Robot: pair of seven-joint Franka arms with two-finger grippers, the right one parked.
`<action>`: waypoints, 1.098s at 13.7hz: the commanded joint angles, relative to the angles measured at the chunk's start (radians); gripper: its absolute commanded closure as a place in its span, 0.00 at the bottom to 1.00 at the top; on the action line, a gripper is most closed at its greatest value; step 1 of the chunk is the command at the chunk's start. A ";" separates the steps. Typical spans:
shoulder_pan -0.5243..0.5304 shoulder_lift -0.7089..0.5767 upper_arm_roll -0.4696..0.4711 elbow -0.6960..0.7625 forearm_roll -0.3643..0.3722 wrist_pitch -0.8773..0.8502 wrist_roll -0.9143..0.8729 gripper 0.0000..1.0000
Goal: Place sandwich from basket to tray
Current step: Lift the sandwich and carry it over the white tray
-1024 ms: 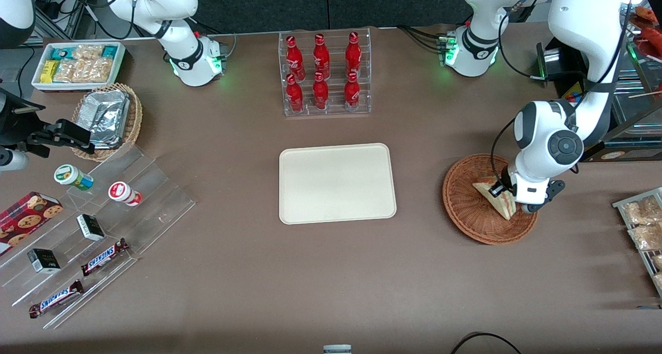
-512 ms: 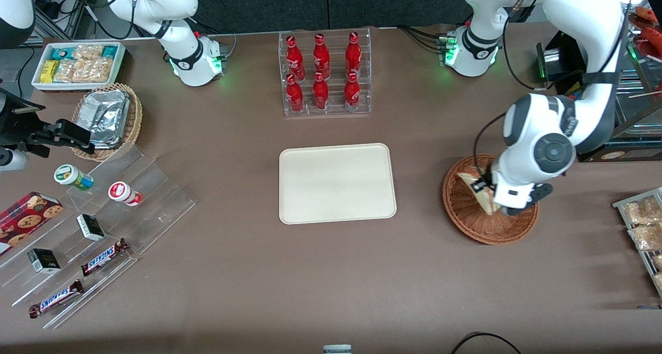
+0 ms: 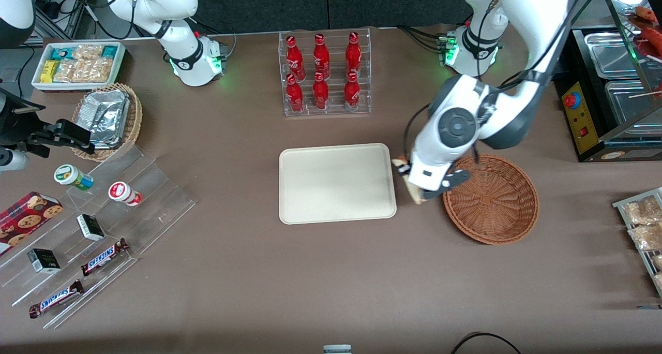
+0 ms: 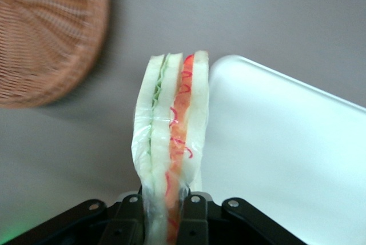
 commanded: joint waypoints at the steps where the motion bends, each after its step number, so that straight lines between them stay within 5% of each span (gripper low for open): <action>1: -0.110 0.156 -0.015 0.169 0.098 -0.032 -0.047 1.00; 8: -0.301 0.370 -0.014 0.396 0.248 -0.041 -0.009 1.00; 15: -0.362 0.459 -0.011 0.432 0.369 -0.053 0.020 1.00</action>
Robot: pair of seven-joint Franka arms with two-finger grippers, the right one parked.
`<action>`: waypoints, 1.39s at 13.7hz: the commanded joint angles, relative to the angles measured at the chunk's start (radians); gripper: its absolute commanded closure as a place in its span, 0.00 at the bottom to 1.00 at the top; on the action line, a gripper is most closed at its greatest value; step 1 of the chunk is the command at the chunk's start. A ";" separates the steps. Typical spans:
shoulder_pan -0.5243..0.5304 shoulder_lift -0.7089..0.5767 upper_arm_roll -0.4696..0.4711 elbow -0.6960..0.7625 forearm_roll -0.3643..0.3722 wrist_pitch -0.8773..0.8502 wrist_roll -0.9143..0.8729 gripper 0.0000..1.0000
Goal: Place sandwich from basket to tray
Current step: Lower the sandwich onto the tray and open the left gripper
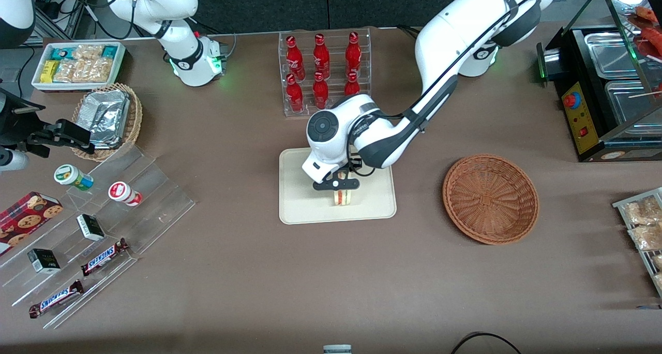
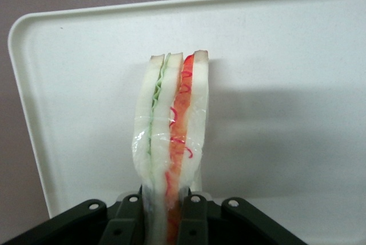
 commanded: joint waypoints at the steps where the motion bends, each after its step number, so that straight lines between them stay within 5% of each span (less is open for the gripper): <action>1: -0.020 0.030 0.005 0.056 0.024 -0.031 0.023 1.00; 14: -0.014 0.056 0.006 0.056 0.021 -0.020 -0.035 1.00; 15: -0.013 0.056 0.006 0.058 0.021 -0.020 -0.032 0.73; 16: -0.011 0.056 0.006 0.056 0.021 -0.020 -0.021 0.24; 17: -0.011 0.056 0.006 0.056 0.021 -0.020 -0.021 0.00; 19: -0.011 0.056 0.006 0.056 0.021 -0.020 -0.018 0.00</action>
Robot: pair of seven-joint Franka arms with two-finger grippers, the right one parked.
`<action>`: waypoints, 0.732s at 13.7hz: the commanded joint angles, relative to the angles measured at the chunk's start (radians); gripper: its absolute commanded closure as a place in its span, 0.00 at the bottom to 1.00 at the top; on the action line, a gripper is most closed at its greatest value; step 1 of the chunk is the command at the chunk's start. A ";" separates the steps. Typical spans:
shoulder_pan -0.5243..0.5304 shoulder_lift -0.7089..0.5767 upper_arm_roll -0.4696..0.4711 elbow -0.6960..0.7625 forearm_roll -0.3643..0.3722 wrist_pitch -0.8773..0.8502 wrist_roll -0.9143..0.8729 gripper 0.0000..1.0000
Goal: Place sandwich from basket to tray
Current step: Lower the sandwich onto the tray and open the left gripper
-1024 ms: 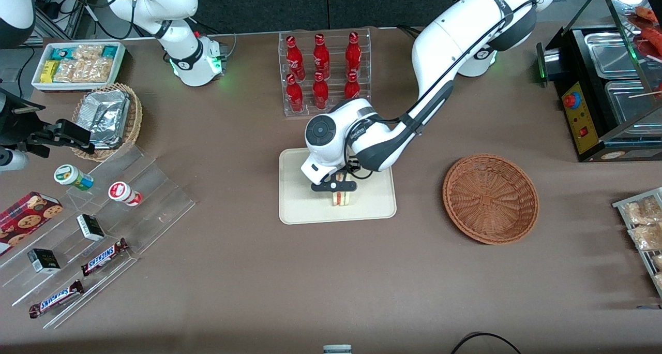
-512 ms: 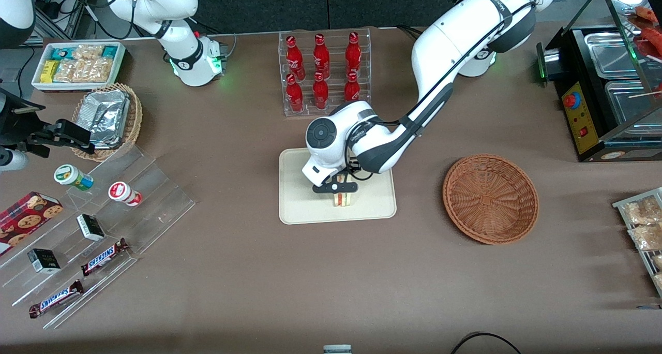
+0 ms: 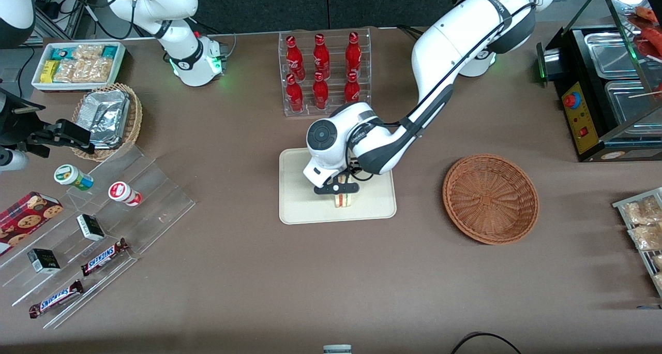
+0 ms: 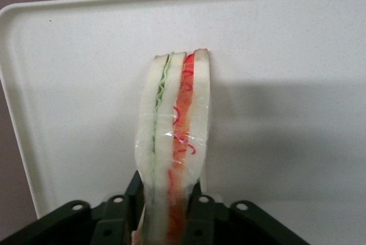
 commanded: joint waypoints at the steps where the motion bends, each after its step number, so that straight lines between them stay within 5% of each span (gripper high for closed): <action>1: -0.007 0.016 0.000 0.040 0.016 -0.020 -0.003 0.00; 10: 0.000 -0.087 0.000 0.041 0.013 -0.097 -0.018 0.00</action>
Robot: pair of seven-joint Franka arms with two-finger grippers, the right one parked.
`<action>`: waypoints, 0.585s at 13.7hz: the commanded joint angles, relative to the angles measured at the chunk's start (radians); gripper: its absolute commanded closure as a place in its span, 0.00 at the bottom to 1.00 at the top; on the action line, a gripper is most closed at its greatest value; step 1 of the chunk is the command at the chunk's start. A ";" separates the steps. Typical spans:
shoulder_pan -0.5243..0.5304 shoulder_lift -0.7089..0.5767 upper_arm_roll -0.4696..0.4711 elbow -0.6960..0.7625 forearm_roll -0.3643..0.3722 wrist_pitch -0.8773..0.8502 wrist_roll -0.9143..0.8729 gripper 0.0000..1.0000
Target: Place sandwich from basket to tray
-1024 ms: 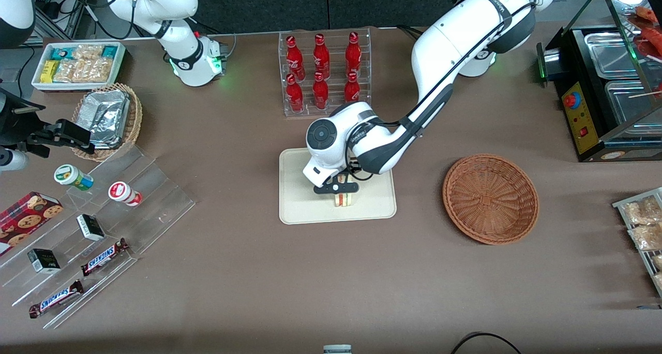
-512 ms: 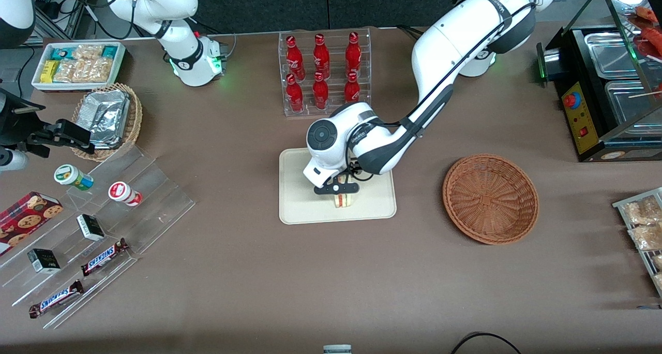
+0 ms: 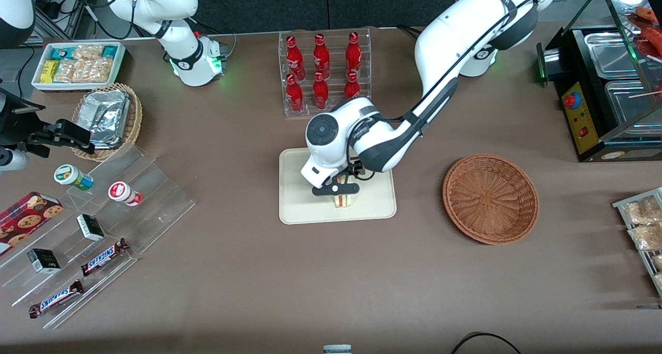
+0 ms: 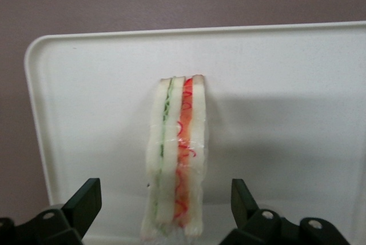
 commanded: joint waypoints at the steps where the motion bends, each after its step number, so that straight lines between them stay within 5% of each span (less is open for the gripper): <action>1: 0.001 -0.053 0.002 -0.001 0.010 -0.063 -0.018 0.00; 4: 0.106 -0.125 0.045 -0.013 -0.116 -0.094 0.016 0.00; 8: 0.221 -0.173 0.040 -0.020 -0.165 -0.155 0.123 0.00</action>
